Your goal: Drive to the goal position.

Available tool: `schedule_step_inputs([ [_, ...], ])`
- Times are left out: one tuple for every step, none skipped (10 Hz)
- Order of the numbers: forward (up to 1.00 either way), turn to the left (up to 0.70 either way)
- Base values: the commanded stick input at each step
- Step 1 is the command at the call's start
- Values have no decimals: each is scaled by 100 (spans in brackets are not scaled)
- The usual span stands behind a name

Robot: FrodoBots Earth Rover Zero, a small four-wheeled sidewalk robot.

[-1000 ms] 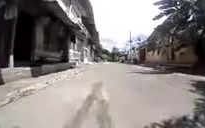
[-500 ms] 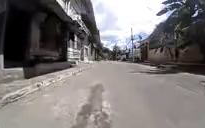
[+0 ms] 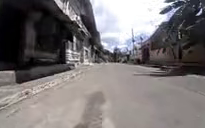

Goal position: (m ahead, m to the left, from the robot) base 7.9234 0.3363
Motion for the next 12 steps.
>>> schedule_step_inputs([
  [85, 0],
  [85, 0],
  [85, 0],
  [85, 0],
  [85, 0],
  [85, 0],
  [85, 0],
  [85, 0],
  [85, 0],
  [85, 0],
  [85, 0],
  [85, 0],
])
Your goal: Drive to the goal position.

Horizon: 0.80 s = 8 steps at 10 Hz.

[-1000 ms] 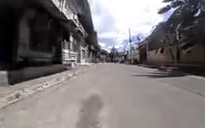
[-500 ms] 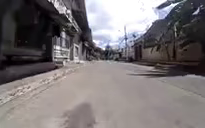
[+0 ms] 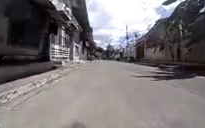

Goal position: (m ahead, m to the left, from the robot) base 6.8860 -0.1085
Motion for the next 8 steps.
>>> schedule_step_inputs([
  [85, 0],
  [85, 0],
  [85, 0],
  [85, 0],
  [85, 0],
  [85, 0],
  [85, 0],
  [85, 0],
])
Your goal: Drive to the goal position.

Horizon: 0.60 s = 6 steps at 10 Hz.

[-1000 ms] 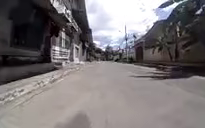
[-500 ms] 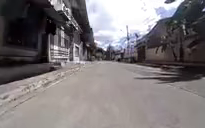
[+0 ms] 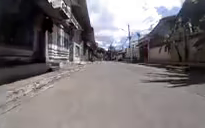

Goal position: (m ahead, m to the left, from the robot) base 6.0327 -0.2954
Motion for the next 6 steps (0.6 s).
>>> schedule_step_inputs([
  [85, 0],
  [85, 0],
  [85, 0],
  [85, 0],
  [85, 0],
  [85, 0],
])
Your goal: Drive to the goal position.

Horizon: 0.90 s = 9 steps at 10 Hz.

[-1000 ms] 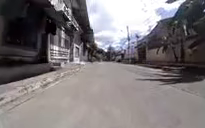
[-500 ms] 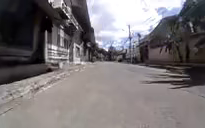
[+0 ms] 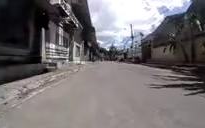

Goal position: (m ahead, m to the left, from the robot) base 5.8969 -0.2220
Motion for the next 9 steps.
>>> schedule_step_inputs([
  [85, 0],
  [85, 9],
  [85, 33],
  [85, 34],
  [85, 18],
  [85, 0],
  [85, 0],
  [85, 0],
  [85, 0],
])
